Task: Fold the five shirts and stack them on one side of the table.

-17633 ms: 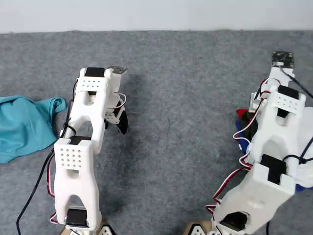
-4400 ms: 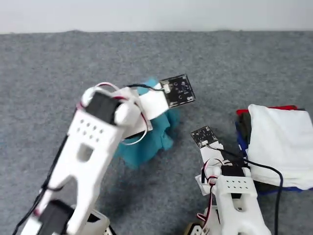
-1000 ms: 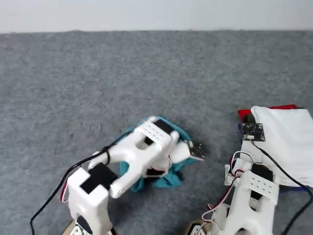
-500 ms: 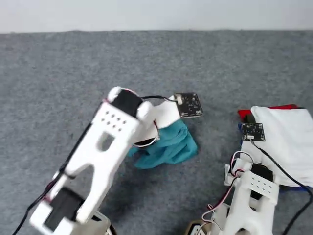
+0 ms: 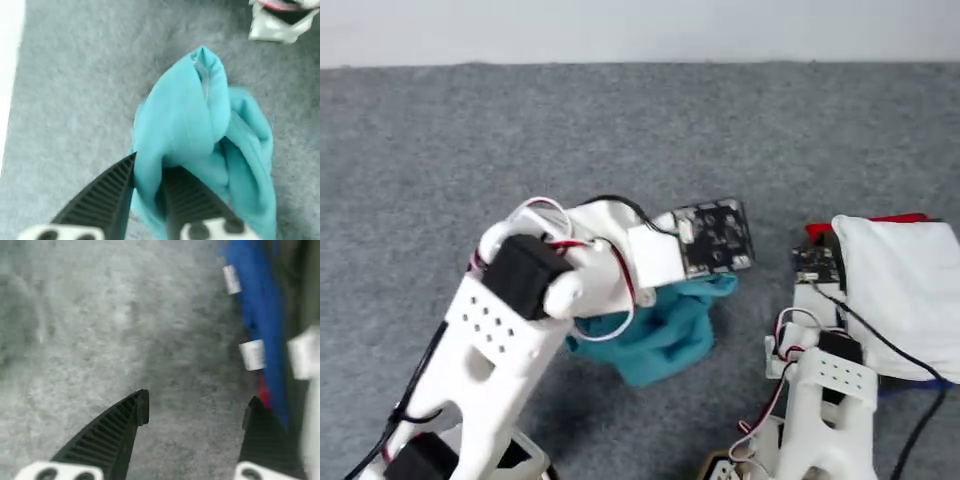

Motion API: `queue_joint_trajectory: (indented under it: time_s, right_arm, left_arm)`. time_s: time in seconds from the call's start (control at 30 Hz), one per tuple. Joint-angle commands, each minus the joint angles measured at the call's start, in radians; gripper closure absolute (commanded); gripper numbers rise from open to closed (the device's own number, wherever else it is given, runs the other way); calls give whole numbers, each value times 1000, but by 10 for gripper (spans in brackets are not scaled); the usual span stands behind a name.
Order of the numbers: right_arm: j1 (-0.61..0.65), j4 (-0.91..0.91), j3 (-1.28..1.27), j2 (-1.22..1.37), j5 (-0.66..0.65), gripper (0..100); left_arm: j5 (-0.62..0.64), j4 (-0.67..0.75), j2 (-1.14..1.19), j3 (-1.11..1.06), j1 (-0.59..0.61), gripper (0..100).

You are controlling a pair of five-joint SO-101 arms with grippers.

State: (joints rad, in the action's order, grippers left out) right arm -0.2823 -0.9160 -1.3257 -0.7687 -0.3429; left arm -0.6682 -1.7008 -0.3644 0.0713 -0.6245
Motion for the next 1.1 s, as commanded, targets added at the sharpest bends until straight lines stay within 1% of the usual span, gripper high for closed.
queue_joint_trajectory:
  time_s: [0.0,0.13,0.2,0.33,0.4,0.57,0.7,0.8,0.87,0.9,1.0,1.07]
  right_arm:
    - [13,13,0,-8,3,692]
    - [13,13,0,-8,3,692]
    - [13,13,0,-8,3,692]
    - [13,13,0,-8,3,692]
    - [13,13,-2,-8,3,692]
    - [18,13,-3,-8,3,692]
    - [19,13,0,-8,3,692]
    - [25,4,18,-8,3,692]
    - [67,-53,68,-8,3,692]
    - [113,-107,110,-8,3,692]
    - [320,-282,253,-4,2,692]
    - [483,-352,324,1,2,692]
  left_arm:
    - [-5,14,38,-18,-9,986]
    - [-6,25,118,-79,-6,986]
    - [-6,64,167,-107,32,986]
    - [0,216,288,-162,172,986]
    - [2,265,348,-176,241,986]
    - [5,308,440,-145,374,986]
    - [94,334,431,-62,491,986]
    - [137,367,422,-7,569,986]
    - [163,399,417,5,601,986]
    - [170,414,420,5,611,986]
    - [170,443,439,-10,614,986]
    - [170,465,462,-24,612,986]
